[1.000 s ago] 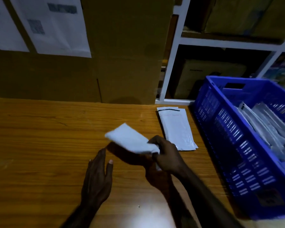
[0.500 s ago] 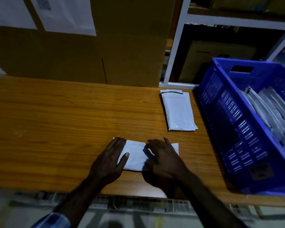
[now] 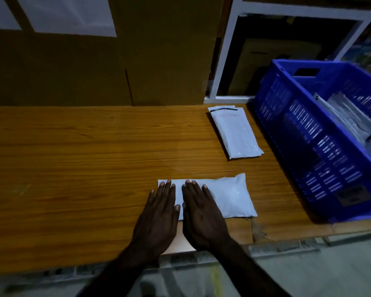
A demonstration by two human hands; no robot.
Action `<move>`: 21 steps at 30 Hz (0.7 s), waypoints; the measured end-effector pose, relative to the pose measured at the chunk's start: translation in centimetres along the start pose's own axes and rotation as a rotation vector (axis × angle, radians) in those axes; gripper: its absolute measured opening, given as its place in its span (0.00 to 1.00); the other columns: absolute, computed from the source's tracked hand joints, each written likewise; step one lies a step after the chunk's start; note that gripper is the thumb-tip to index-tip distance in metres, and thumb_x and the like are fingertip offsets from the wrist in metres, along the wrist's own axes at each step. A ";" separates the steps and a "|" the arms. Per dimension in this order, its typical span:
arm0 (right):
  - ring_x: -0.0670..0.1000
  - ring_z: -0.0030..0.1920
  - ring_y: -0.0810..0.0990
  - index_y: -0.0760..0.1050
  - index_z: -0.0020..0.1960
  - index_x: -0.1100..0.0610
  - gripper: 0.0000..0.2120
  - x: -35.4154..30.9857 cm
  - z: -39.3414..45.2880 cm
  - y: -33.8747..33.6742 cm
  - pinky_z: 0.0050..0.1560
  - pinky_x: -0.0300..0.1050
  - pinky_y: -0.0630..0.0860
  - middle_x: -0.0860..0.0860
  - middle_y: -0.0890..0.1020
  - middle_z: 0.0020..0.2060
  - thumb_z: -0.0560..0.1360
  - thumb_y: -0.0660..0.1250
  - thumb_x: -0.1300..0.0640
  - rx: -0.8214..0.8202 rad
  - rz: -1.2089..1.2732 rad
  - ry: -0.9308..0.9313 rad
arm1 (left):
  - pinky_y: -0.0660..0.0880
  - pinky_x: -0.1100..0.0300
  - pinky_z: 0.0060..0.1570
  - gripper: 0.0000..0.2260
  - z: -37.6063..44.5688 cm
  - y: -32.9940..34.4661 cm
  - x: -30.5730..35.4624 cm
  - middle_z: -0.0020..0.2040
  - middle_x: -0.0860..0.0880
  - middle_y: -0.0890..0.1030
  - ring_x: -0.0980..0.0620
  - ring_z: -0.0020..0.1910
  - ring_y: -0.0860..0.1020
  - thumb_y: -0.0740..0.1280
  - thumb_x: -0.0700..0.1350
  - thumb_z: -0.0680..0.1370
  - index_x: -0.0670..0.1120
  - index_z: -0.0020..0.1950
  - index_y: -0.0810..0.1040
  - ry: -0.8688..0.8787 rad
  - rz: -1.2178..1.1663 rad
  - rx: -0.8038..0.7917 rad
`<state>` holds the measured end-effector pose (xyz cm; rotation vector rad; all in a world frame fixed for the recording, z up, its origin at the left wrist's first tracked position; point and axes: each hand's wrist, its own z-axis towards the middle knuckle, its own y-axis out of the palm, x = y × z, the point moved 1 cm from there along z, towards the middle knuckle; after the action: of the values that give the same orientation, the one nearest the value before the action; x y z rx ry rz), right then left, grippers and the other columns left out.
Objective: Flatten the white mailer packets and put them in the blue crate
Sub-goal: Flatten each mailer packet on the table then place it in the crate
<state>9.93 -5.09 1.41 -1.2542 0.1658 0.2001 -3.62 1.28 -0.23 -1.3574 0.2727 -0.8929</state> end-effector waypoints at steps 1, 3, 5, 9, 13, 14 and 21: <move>0.59 0.75 0.64 0.68 0.72 0.68 0.23 0.0 0.0 0.1 0.75 0.59 0.60 0.62 0.69 0.72 0.80 0.54 0.59 0.009 -0.006 0.012 | 0.54 0.48 0.73 0.25 0.0 0.0 0.0 0.77 0.42 0.61 0.46 0.77 0.58 0.49 0.50 0.83 0.39 0.77 0.61 0.003 0.008 -0.009; 0.58 0.77 0.62 0.67 0.73 0.67 0.23 -0.1 -0.1 0.4 0.75 0.58 0.59 0.61 0.68 0.73 0.82 0.53 0.58 0.013 -0.013 0.034 | 0.55 0.47 0.72 0.25 0.0 0.1 -0.1 0.77 0.43 0.62 0.46 0.77 0.59 0.48 0.50 0.83 0.39 0.77 0.61 0.001 0.021 -0.029; 0.58 0.77 0.61 0.67 0.73 0.67 0.23 -0.1 -0.2 0.8 0.75 0.59 0.59 0.61 0.66 0.74 0.82 0.55 0.58 0.024 -0.028 0.035 | 0.56 0.46 0.72 0.25 0.1 0.1 -0.3 0.76 0.42 0.63 0.45 0.76 0.61 0.50 0.50 0.83 0.39 0.76 0.62 0.011 0.034 -0.040; 0.58 0.77 0.61 0.68 0.72 0.67 0.23 0.0 -0.3 1.2 0.75 0.59 0.59 0.62 0.67 0.74 0.80 0.59 0.58 0.051 -0.086 0.027 | 0.58 0.44 0.70 0.24 0.2 0.0 -0.3 0.75 0.40 0.66 0.43 0.75 0.64 0.51 0.49 0.82 0.37 0.74 0.66 0.036 0.061 -0.030; 0.58 0.76 0.63 0.69 0.72 0.67 0.23 0.0 -0.2 1.2 0.75 0.59 0.59 0.62 0.69 0.72 0.80 0.59 0.58 0.045 -0.102 0.022 | 0.58 0.44 0.70 0.25 0.3 -0.1 -0.2 0.75 0.40 0.66 0.42 0.74 0.64 0.50 0.49 0.82 0.37 0.74 0.67 0.027 0.064 -0.050; 0.59 0.76 0.64 0.70 0.71 0.67 0.23 0.0 -0.2 1.1 0.75 0.59 0.61 0.63 0.70 0.72 0.79 0.58 0.57 0.028 -0.101 0.026 | 0.57 0.44 0.70 0.25 0.3 -0.2 -0.2 0.75 0.40 0.66 0.43 0.75 0.64 0.50 0.49 0.82 0.37 0.74 0.66 0.025 0.065 -0.057; 0.60 0.76 0.62 0.66 0.73 0.68 0.26 -0.1 1.9 -0.1 0.75 0.59 0.58 0.64 0.66 0.74 0.79 0.58 0.55 -0.014 -0.122 0.038 | 0.49 0.51 0.73 0.25 1.2 -1.2 0.3 0.77 0.43 0.60 0.44 0.77 0.57 0.47 0.49 0.83 0.39 0.77 0.60 -0.034 -0.118 -0.016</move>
<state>9.92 -3.33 2.10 -1.2785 0.1209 0.0724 -3.09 1.97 1.26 -1.4135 0.1751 -0.9660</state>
